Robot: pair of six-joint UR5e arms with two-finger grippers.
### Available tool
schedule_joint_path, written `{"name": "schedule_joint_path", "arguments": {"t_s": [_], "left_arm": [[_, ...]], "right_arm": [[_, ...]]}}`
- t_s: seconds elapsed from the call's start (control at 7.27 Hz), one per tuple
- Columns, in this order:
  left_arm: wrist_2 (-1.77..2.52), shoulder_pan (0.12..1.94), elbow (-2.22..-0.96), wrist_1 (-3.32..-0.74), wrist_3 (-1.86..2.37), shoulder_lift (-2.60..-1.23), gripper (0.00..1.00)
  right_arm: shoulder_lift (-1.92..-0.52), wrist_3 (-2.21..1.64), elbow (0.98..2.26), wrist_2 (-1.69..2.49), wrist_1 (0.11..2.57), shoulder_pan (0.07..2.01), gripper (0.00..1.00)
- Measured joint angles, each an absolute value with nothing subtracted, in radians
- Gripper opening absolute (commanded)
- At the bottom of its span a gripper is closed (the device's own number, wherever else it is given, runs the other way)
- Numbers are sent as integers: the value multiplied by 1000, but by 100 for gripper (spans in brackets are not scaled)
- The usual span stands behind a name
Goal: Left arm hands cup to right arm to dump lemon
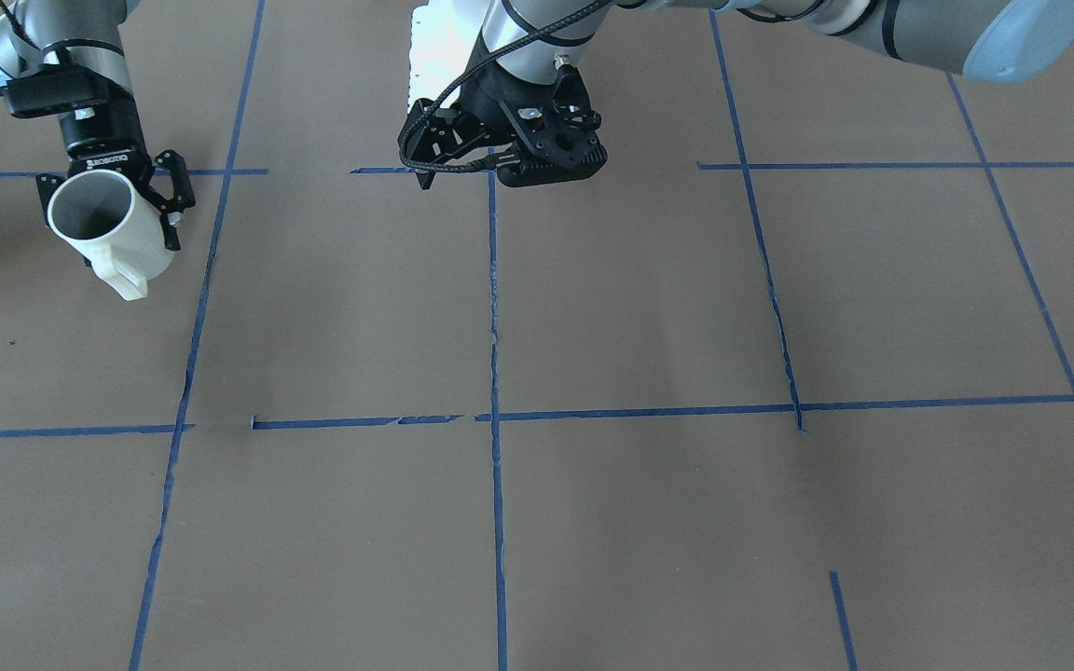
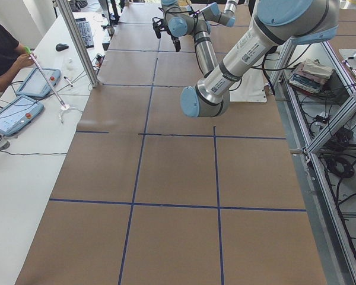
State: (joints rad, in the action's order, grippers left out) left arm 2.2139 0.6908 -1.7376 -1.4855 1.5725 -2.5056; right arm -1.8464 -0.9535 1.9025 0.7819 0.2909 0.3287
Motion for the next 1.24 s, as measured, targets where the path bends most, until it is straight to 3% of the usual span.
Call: {"name": "schedule_joint_path", "arguments": {"t_s": [0.28,0.55,0.96,1.24], "left_arm": [[2210,691,-1738,-1485,1573,-2501,100],[2208,690,-1743,-1484,1576,-2500,100],[2208,691,-1752,-1481,1577,-2500,100],[2207,691,-1756,-1480,1578,-2496,100]], "right_arm": [[-1950,-1014,1848,902,148,419,19],[-1991,-1025,1805,1211,95,645,20],[-1997,-1052,1578,1606,-121,974,22],[-1996,-1282,1471,1764,-266,1105,22]]}}
